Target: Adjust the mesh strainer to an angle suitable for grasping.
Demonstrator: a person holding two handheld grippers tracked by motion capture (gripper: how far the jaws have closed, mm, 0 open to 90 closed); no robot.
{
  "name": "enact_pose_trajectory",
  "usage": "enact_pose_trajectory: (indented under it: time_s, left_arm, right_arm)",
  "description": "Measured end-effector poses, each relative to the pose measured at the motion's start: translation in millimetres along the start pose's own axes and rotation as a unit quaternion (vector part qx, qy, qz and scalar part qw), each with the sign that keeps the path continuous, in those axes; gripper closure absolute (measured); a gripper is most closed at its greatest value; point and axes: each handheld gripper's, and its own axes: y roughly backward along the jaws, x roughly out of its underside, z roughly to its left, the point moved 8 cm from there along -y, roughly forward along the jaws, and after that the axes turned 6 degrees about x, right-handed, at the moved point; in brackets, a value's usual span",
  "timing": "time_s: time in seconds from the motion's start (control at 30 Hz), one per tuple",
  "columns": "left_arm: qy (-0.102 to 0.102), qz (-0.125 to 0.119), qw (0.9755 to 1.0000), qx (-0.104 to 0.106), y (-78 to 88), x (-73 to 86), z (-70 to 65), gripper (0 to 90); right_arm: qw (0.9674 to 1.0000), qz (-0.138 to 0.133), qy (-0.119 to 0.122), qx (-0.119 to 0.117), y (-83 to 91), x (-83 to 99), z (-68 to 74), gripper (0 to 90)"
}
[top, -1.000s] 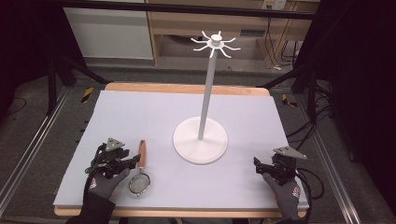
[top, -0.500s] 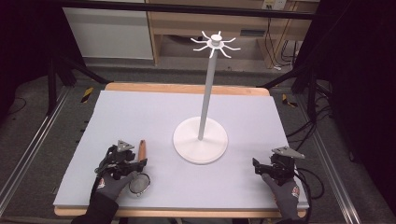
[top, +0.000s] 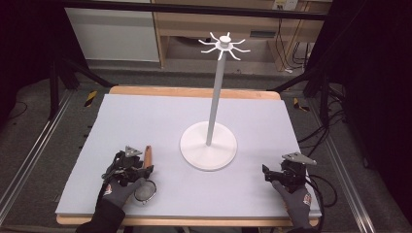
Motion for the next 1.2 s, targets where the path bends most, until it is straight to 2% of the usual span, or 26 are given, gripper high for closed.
enact_pose_trajectory:
  time_s: [0.3,0.5,0.7,0.8,0.97,1.13,1.2]
  left_arm:
    - [-0.001,0.005,1.0,-0.001,0.8,0.4,-0.9,55.7]
    - [-0.007,0.003,0.9999,0.01,3.7,-0.4,-4.4,62.5]
    - [-0.012,0.006,0.9997,0.018,5.7,1.1,-5.3,63.2]
    - [-0.011,0.005,0.9997,0.021,5.0,0.7,-4.9,61.6]
    - [0.001,-0.007,0.9997,0.025,6.4,-6.3,-2.1,49.8]
    - [0.015,-0.003,0.9996,0.024,-1.2,-13.7,0.0,48.9]
    - [0.013,0.005,0.9997,0.022,-6.5,-15.4,-0.6,49.5]
  right_arm:
    - [1.0,0.0,-0.001,0.0,0.0,-0.3,0.4,9.5]
    - [1.0,-0.002,0.001,0.001,-0.1,-0.5,-0.2,9.5]
    - [1.0,-0.001,0.001,0.001,-0.1,-0.4,-0.5,9.5]
    - [1.0,0.0,0.0,0.0,-0.1,-0.3,-0.2,9.5]
    - [1.0,-0.001,-0.002,0.001,0.1,-0.8,-1.0,9.5]
    - [1.0,0.002,-0.005,-0.001,-0.5,-0.6,-0.2,9.5]
    - [1.0,0.002,-0.003,-0.002,-0.6,-0.6,-0.3,9.5]
